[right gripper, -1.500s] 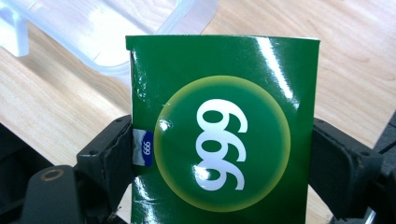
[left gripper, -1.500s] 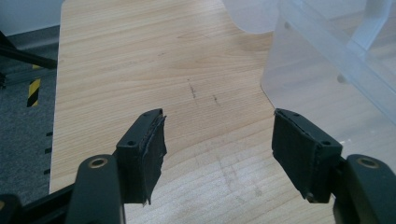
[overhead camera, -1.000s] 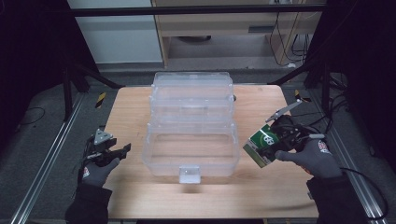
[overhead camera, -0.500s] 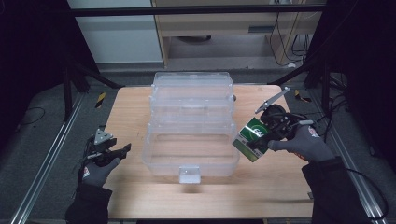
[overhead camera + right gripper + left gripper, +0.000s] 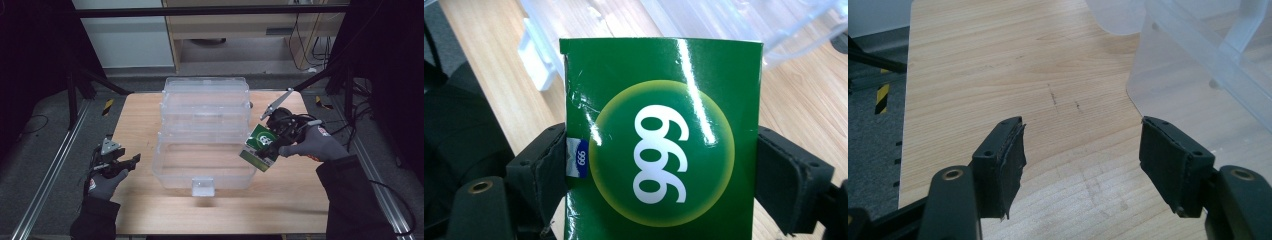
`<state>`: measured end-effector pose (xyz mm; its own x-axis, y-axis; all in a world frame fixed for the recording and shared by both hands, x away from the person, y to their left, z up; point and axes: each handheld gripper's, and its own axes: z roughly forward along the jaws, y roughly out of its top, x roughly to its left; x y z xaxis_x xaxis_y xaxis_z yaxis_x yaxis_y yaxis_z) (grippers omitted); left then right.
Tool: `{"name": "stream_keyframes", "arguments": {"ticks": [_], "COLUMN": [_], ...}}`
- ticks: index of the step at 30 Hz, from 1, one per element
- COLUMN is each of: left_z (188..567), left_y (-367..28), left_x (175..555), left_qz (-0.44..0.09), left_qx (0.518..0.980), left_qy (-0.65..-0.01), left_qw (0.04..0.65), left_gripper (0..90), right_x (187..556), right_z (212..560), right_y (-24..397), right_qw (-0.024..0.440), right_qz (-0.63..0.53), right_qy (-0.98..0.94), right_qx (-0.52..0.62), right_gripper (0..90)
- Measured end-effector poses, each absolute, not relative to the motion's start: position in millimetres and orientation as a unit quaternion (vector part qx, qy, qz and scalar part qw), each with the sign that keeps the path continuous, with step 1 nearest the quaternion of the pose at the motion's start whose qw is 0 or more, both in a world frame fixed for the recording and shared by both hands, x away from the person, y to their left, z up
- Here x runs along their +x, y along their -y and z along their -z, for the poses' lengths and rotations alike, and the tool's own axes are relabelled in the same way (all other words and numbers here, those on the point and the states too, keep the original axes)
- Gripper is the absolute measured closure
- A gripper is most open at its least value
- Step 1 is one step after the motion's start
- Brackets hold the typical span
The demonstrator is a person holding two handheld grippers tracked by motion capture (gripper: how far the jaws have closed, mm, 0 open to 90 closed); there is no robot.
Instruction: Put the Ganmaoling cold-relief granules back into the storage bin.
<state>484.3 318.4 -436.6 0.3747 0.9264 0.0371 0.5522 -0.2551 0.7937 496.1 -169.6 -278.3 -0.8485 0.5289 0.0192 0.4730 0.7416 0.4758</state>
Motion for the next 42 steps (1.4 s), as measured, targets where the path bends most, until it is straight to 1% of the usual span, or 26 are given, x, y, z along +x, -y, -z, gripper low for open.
{"name": "stream_keyframes", "arguments": {"ticks": [9,21,24,32,42], "left_z": [437.0,437.4,437.8,437.6,437.0], "left_y": [-318.8,-319.5,-319.9,-319.5,-320.5], "left_x": [484.6,485.0,485.1,484.8,484.6], "left_qz": [-0.259,-0.259,-0.258,-0.259,-0.258], "left_qx": [0.749,0.748,0.747,0.747,0.746], "left_qy": [-0.495,-0.496,-0.498,-0.498,-0.498], "left_qw": [0.357,0.357,0.357,0.358,0.359], "left_gripper": [33.8,33.8,33.8,33.8,33.8], "right_x": [509.0,522.7,524.4,526.9,533.6], "right_z": [278.4,288.4,289.4,291.0,296.8], "right_y": [153.4,138.8,134.8,124.0,111.2], "right_qw": [0.050,0.029,0.021,0.021,0.008], "right_qz": [-0.235,-0.222,-0.215,-0.197,-0.176], "right_qy": [-0.944,-0.959,-0.963,-0.971,-0.981], "right_qx": [0.227,0.173,0.164,0.137,0.085], "right_gripper": [17.9,18.0,17.9,18.0,18.0]}}
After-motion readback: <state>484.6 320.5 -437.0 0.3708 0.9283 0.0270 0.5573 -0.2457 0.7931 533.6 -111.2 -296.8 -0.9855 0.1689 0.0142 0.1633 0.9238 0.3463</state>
